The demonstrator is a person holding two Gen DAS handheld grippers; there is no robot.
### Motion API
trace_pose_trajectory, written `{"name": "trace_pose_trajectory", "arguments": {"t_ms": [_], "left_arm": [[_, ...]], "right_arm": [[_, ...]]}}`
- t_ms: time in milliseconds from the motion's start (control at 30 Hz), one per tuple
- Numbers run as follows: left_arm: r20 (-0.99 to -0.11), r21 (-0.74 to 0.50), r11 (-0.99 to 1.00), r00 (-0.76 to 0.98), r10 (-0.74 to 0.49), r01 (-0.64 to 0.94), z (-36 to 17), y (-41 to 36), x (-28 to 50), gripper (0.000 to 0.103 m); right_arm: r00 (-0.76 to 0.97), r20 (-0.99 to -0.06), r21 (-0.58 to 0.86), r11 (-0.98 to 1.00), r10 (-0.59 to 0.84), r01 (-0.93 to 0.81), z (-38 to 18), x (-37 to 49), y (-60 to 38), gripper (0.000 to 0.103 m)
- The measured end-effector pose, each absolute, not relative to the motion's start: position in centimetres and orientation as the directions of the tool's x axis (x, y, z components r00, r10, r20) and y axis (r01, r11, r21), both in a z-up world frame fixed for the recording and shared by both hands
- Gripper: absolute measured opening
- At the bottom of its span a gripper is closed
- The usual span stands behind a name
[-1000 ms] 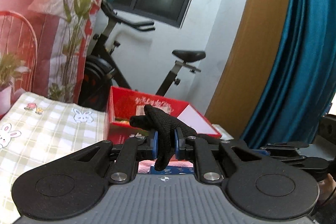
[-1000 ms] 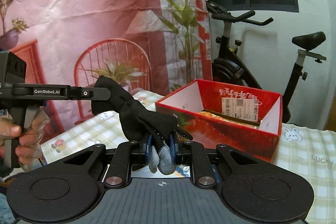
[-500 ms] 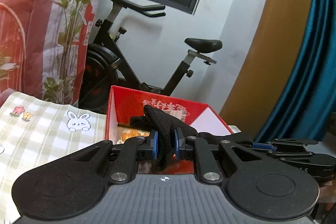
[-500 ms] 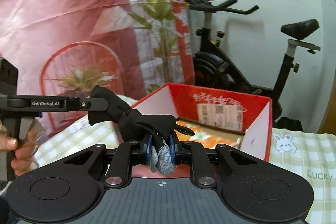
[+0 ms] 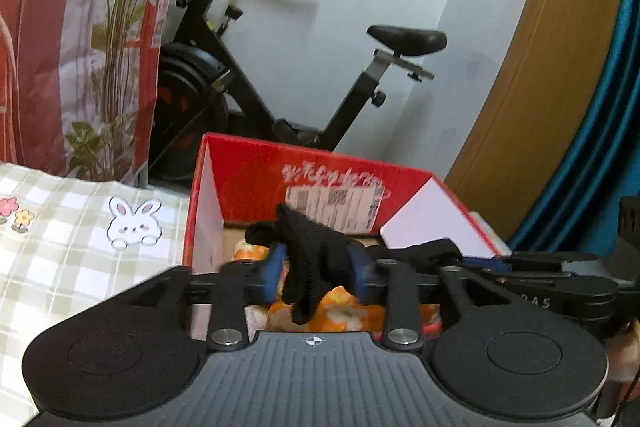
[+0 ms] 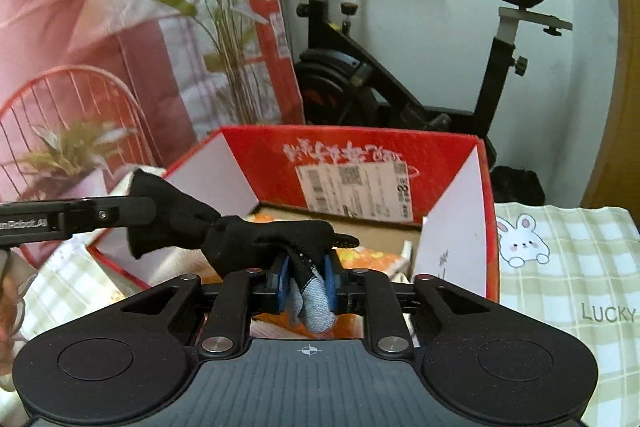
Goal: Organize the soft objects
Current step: 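Lower the glove into the red box and open both grippers, then move both grippers back to the blue-and-white cotton pad packet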
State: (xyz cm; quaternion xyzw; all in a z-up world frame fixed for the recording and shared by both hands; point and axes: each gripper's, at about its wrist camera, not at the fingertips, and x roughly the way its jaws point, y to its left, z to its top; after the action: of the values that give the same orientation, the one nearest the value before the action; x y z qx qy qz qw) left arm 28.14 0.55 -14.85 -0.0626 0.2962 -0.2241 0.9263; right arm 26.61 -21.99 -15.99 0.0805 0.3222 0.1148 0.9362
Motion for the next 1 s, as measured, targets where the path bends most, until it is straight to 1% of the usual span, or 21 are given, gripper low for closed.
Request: {"name": "trace_pose_trajectory", "arguments": {"t_ms": [33,100,167,333,467,633,733,833,933,1000], "left_arm": [[-0.523,-0.24,0.893,0.725,-0.449,0.38,-15.0,0.6,28.3,0.051],[-0.526,-0.226,0.895,0.726,-0.444,0.384,-15.0,0.9,28.0,0.051],[-0.53,-0.221,0.898,0.726,-0.439,0.381,-14.8,1.1,28.1,0.051],[-0.507,-0.205,0.897,0.741,-0.44,0.392,-13.6,1.4,26.5,0.051],[-0.508,-0.19,0.891,0.735,-0.449,0.413,-12.7,1.4,24.5,0.051],[-0.505,-0.191,0.863,0.707,-0.495,0.468,-12.5,1.6,21.1,0.051],[-0.538,-0.168,0.835,0.661,-0.523,0.524,-13.5,1.1,19.3,0.051],[-0.58,-0.14,0.827,0.632,-0.514,0.544,-15.1,0.5,18.3,0.051],[-0.611,-0.169,0.828,0.602,-0.513,0.535,-16.8,0.3,18.1,0.05],[-0.627,-0.197,0.834,0.587,-0.511,0.516,-18.1,0.3,18.1,0.05]], "right_arm": [[0.769,-0.586,0.213,0.964,0.257,-0.16,-16.1,26.5,-21.8,0.026],[0.775,-0.584,0.194,0.968,0.243,-0.157,-16.3,26.0,-21.7,0.031],[0.782,-0.579,0.186,0.972,0.229,-0.146,-16.0,25.6,-21.8,0.045],[0.814,-0.537,0.174,0.973,0.221,-0.15,-14.6,23.2,-21.9,0.053],[0.83,-0.504,0.147,0.971,0.238,-0.189,-13.6,20.5,-21.3,0.054],[0.838,-0.474,0.118,0.963,0.269,-0.241,-12.8,16.9,-20.5,0.055],[0.836,-0.473,0.121,0.96,0.279,-0.253,-13.5,14.8,-20.1,0.055],[0.833,-0.479,0.128,0.96,0.279,-0.248,-14.9,13.0,-19.6,0.055],[0.828,-0.493,0.119,0.964,0.265,-0.238,-16.5,11.3,-18.6,0.055],[0.816,-0.509,0.142,0.961,0.276,-0.237,-17.8,10.4,-18.0,0.055]]}}
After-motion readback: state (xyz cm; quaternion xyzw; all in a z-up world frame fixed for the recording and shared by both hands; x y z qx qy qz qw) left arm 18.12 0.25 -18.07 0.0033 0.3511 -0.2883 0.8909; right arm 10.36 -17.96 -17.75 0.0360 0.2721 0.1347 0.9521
